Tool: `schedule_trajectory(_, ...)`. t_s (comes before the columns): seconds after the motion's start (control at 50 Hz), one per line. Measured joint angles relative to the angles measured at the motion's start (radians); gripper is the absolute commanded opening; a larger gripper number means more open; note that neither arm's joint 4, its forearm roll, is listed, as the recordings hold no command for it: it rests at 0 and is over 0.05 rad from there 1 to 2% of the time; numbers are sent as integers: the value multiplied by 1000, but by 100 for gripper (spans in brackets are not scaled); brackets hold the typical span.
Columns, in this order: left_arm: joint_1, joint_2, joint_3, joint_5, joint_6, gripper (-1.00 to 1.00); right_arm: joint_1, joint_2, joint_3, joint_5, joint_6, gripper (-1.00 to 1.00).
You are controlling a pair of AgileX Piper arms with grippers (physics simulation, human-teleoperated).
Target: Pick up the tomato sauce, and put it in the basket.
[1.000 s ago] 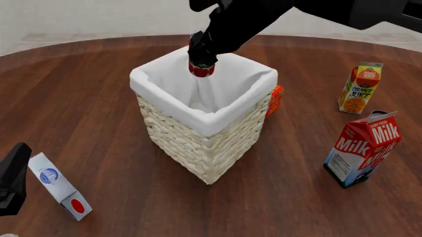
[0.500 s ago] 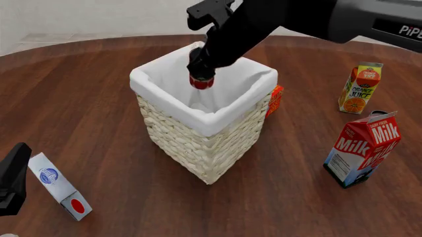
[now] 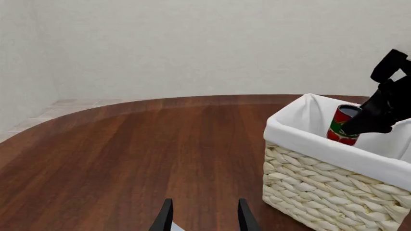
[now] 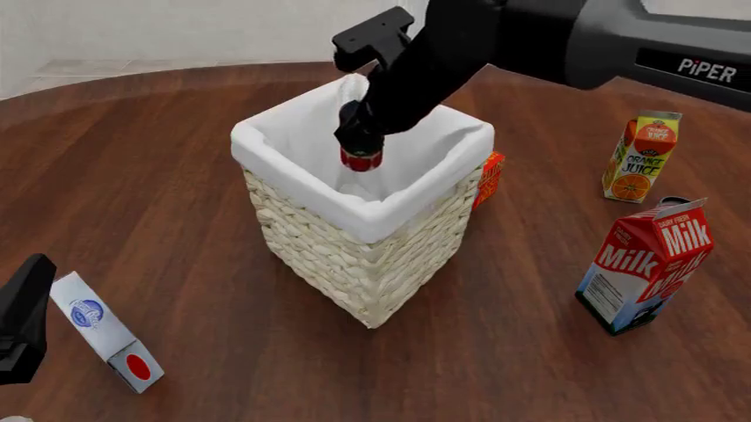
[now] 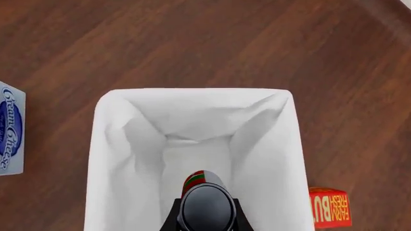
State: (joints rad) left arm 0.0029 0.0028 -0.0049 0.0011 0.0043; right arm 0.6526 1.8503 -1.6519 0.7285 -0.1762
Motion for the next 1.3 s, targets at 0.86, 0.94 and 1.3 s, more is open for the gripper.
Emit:
schedule_trajectory(0.86, 0, 0, 0, 0, 0, 100, -13, 70, 5, -13, 2, -100)
schedule_trajectory(0.94, 0, 0, 0, 0, 0, 100, -15, 77, 6, -15, 0, -100)
schedule_trajectory(1.3, 0, 0, 0, 0, 0, 100, -18, 103, 7, -25, -5, -100)
